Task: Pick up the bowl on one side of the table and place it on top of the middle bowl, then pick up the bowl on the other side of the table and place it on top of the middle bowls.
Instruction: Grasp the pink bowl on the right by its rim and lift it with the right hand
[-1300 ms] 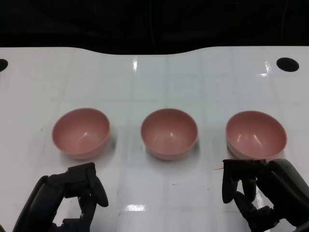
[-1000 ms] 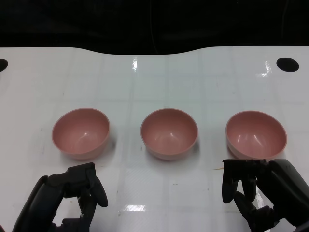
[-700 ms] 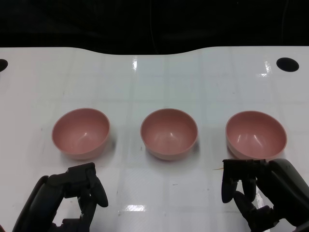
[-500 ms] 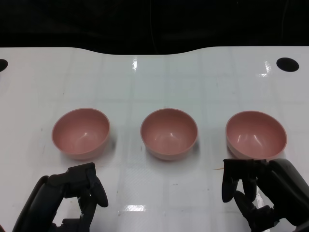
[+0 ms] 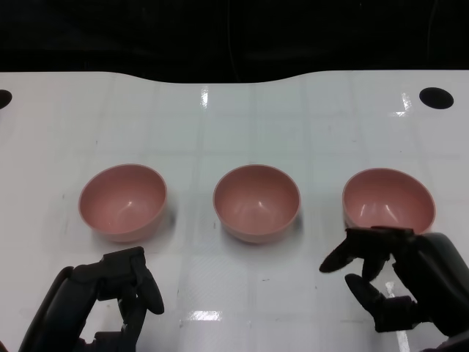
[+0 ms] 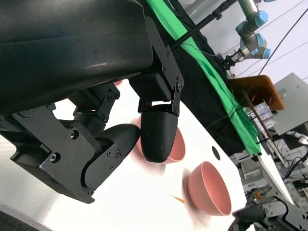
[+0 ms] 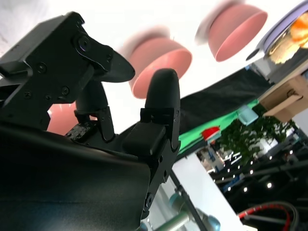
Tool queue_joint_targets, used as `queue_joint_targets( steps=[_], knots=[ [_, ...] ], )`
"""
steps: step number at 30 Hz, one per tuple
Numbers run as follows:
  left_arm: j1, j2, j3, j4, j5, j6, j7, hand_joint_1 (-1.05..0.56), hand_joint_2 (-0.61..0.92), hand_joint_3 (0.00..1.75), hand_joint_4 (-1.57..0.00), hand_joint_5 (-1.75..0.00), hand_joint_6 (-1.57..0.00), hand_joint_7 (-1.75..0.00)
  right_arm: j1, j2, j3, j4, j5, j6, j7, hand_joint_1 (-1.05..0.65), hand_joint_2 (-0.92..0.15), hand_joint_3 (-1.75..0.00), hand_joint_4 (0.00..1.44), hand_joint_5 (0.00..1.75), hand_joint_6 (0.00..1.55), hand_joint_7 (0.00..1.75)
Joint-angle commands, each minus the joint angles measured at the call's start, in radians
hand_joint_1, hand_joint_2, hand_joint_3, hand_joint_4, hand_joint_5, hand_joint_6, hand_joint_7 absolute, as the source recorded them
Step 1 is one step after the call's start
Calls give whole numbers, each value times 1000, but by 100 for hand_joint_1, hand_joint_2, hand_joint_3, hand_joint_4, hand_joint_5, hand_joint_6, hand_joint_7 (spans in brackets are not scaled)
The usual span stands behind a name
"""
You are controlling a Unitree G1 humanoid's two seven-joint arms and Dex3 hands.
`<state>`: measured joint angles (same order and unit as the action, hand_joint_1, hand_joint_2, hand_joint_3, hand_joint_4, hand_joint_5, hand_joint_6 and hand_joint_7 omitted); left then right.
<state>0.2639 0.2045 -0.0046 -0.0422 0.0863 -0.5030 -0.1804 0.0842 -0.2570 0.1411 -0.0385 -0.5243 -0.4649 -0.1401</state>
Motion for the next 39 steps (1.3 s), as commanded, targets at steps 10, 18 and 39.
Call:
queue_joint_targets(
  steps=[10, 18, 39],
  knots=[
    [-1, 17, 5, 1, 15, -11, 4, -10, 37, 144, -88, -170, -80, -154, -24, -9, -40, -11, -38, 70, -35, -33, -84, -8, 40, 88, 55, 24],
    [13, 8, 1, 1, 28, -22, 9, -11, 36, 146, -88, -172, -80, -152, -13, -25, -39, -60, -126, 192, -16, -42, -86, -3, 20, 76, 40, 14],
    [37, 14, 6, -40, -8, 2, -9, -10, 40, 141, -86, -170, -78, -155, -119, -44, 53, -83, -380, 524, 83, -54, -86, 0, 1, 61, 26, 3]
  ],
)
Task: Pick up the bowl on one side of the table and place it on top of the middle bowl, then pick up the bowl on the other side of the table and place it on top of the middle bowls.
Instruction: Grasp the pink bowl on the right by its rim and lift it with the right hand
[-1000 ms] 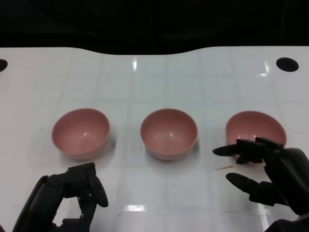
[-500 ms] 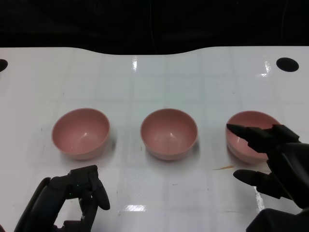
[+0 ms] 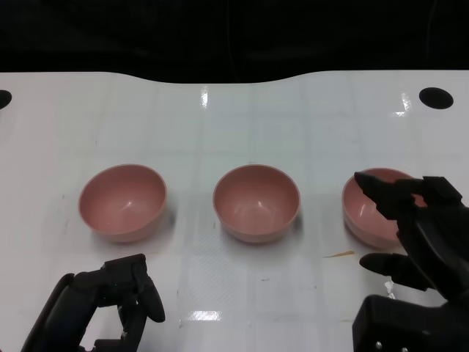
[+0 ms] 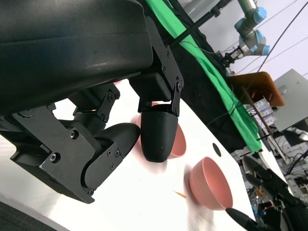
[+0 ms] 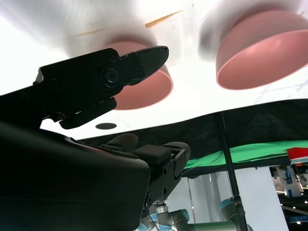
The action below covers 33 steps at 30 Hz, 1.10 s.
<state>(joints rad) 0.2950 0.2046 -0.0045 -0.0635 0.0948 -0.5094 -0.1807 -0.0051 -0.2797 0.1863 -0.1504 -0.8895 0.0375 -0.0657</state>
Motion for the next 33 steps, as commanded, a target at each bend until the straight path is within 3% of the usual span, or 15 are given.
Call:
queue_joint_targets(
  steps=[1, 11, 17, 26, 30, 33],
  knots=[
    [9, 13, 5, -24, -18, 10, -9, -10, 40, 141, -86, -170, -78, -155, -39, -26, 13, 41, -21, 27, 11, -54, -86, 0, 1, 62, 26, 3],
    [19, 14, -1, -50, -18, 21, -10, -10, 40, 138, -86, -168, -79, -153, -148, -44, 79, 216, -60, 69, 4, -54, -86, 0, 9, 62, 34, 5],
    [16, 19, 1, -62, -25, 33, -13, -9, 40, 137, -87, -168, -79, -153, -223, -39, 132, 349, -72, 106, -5, -55, -89, 0, 22, 49, 41, 4],
    [13, 15, 2, -82, -26, 59, -11, -10, 39, 138, -87, -167, -80, -153, -319, -31, 202, 536, -46, 116, -15, -56, -92, -4, 47, 27, 54, 2],
    [14, 10, -1, -87, -16, 62, -4, -9, 38, 140, -87, -167, -80, -152, -349, -35, 222, 598, -37, 96, -42, -50, -92, -7, 62, 28, 62, 5],
    [21, 9, -4, -95, -12, 62, -3, -9, 38, 141, -88, -167, -81, -151, -352, -36, 210, 651, 1, 13, -154, -32, -90, -5, 84, 39, 81, 11]
  ],
)
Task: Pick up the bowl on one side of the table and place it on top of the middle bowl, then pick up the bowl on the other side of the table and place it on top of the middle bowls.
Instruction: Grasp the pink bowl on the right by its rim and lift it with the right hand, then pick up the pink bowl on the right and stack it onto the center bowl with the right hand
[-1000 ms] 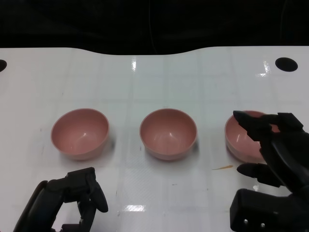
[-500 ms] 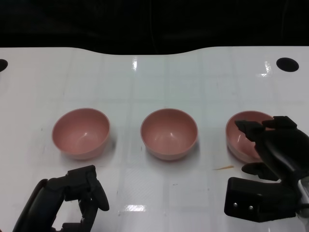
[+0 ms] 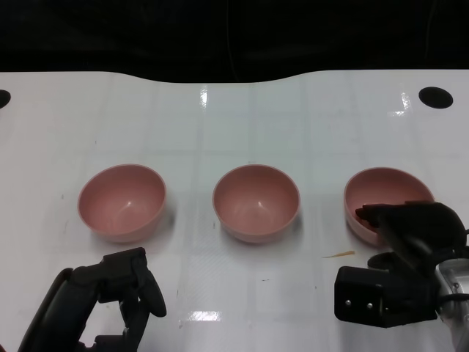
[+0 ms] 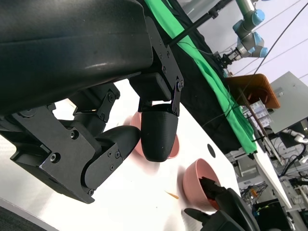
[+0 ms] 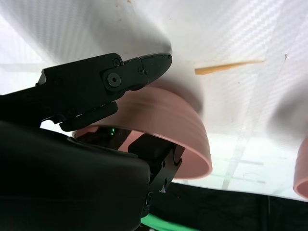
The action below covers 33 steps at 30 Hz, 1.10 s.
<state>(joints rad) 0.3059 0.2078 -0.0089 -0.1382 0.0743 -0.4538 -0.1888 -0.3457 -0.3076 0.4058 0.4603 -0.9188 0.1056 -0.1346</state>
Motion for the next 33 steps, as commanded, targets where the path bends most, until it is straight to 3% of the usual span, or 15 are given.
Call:
queue_joint_targets(
  steps=[1, 4, 7, 9, 10, 11, 14, 15, 17, 22, 23, 25, 26, 29, 33],
  knots=[
    [13, 7, 1, -25, 9, 9, 4, -10, 37, 141, -88, -168, -81, -151, -13, -8, -14, 57, 45, -83, -123, -24, -91, -6, 90, 67, 98, 13],
    [17, 11, 4, -30, 14, 9, 3, -10, 37, 142, -88, -169, -80, -152, -25, -13, -14, 82, 66, -129, -181, -15, -91, -13, 86, 144, 121, 17],
    [19, 10, 3, -34, 22, 12, 5, -10, 36, 143, -88, -170, -80, -151, -38, -20, -12, 104, 62, -155, -249, -20, -92, -16, 92, 171, 125, 18],
    [21, 7, 2, -38, 16, 14, 3, -10, 35, 144, -88, -170, -80, -151, -43, -24, -14, 112, 66, -175, -281, -23, -92, -19, 94, 174, 123, 34],
    [22, 6, 2, -40, 11, 15, 2, -9, 35, 144, -88, -170, -81, -151, -45, -26, -14, 115, 69, -183, -290, -23, -92, -19, 94, 174, 102, 80],
    [23, 5, 3, -41, 6, 16, 0, -9, 35, 145, -88, -170, -81, -151, -48, -28, -16, 112, 72, -186, -295, -23, -92, -19, 95, 174, 93, 98],
    [20, 5, 5, -38, -4, 23, -1, -9, 36, 142, -87, -167, -80, -152, -58, -36, -19, 97, 74, -195, -305, -23, -91, -13, 94, 175, 83, 114],
    [19, 5, 5, -39, -4, 26, -1, -9, 37, 142, -87, -167, -80, -152, -61, -38, -19, 92, 72, -192, -303, -25, -90, -9, 93, 175, 89, 88],
    [18, 5, 4, -40, -4, 30, 0, -9, 37, 141, -87, -166, -80, -153, -63, -40, -18, 87, 70, -187, -299, -26, -90, -5, 93, 175, 96, 66],
    [7, 5, 4, -29, 3, 28, 4, -9, 38, 140, -87, -166, -79, -153, -69, -41, -21, 73, 75, -199, -307, -27, -90, -4, 93, 175, 100, 57],
    [-2, 4, 4, -21, 8, 25, 8, -9, 37, 141, -87, -166, -79, -153, -74, -41, -24, 62, 77, -208, -314, -23, -89, -12, 95, 175, 92, 108],
    [-11, 3, 5, -12, 14, 22, 11, -9, 37, 142, -87, -166, -79, -152, -78, -41, -27, 51, 79, -217, -319, -21, -87, -20, 96, 175, 83, 145],
    [-13, 1, 4, -9, 15, 23, 13, -9, 36, 143, -88, -166, -80, -152, -79, -40, -31, 20, 80, -228, -327, -21, -86, -25, 96, 175, 81, 153],
    [-14, 4, 9, -14, 5, 28, 7, -9, 36, 144, -88, -166, -80, -150, -96, -43, -42, -66, 83, -247, -309, -18, -54, -91, 97, 175, 74, 172],
    [-19, 10, 23, -19, 10, 33, 11, -10, 40, 141, -87, -170, -78, -153, -118, -25, -56, -113, 110, -260, -271, -18, -41, -120, 99, 175, 76, 175]
  ],
)
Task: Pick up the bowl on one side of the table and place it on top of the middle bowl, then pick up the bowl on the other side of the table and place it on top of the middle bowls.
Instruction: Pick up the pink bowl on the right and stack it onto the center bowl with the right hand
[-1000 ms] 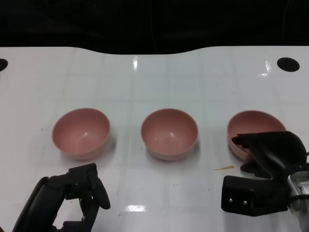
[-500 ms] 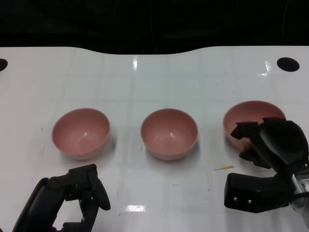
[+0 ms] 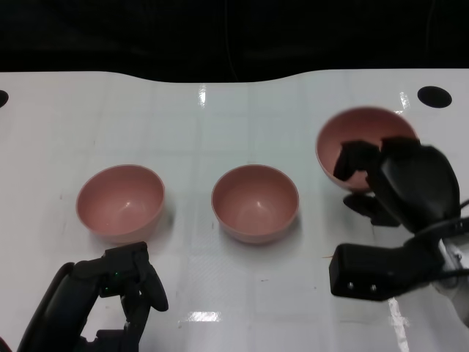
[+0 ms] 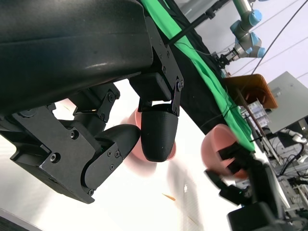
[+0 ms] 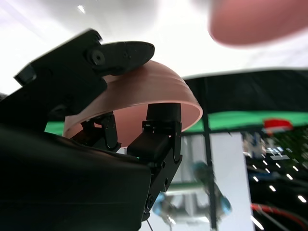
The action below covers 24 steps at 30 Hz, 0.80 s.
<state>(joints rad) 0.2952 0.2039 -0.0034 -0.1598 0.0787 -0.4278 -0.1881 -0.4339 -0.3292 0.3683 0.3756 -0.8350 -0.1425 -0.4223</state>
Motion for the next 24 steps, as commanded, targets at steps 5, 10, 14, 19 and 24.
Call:
queue_joint_targets(
  steps=[5, 10, 14, 19, 24],
  knots=[
    [-15, 13, 19, 7, -10, 10, -1, -8, 38, 142, -88, -171, -79, -152, -37, 33, -19, -77, 75, -33, 66, -16, -27, -141, 103, 175, 80, 175],
    [0, 10, 11, -11, -2, 12, 2, -9, 37, 141, -89, -167, -81, -150, -28, 59, -13, -134, 91, -44, 116, -15, -21, -148, 104, 175, 81, 173],
    [-1, 8, 6, -14, 4, 9, 4, -9, 36, 141, -88, -167, -80, -152, -31, 96, 1, -138, 123, -72, 151, -19, -20, -155, 104, 175, 83, 170],
    [3, 7, -1, -28, 7, 19, 4, -9, 38, 139, -89, -163, -80, -151, -35, 142, 16, -126, 145, -84, 194, -19, -20, -155, 104, 175, 82, 171],
    [8, 1, -8, -36, 26, 31, 10, -10, 36, 141, -89, -165, -81, -151, -32, 185, 32, -107, 173, -84, 233, -15, -21, -151, 104, 175, 79, 175]
  ],
)
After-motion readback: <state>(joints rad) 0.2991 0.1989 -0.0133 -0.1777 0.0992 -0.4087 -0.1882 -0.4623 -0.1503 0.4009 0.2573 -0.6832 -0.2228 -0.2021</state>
